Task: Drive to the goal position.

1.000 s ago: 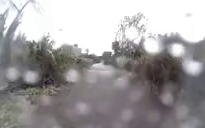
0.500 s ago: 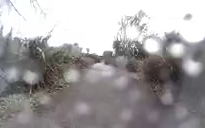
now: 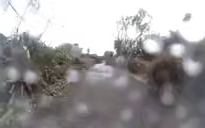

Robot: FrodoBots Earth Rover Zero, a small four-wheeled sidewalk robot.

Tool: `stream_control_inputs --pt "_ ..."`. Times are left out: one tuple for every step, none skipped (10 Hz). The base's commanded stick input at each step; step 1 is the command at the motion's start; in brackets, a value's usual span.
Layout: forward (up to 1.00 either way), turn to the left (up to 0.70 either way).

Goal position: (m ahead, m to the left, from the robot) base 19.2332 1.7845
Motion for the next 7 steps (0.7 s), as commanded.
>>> stream_control_inputs --pt "1.00 -0.40" --pt "1.00 -0.40" --pt "1.00 -0.02" --pt "1.00 -0.01" --pt "1.00 0.00" --pt "1.00 0.00" --pt "1.00 0.00"
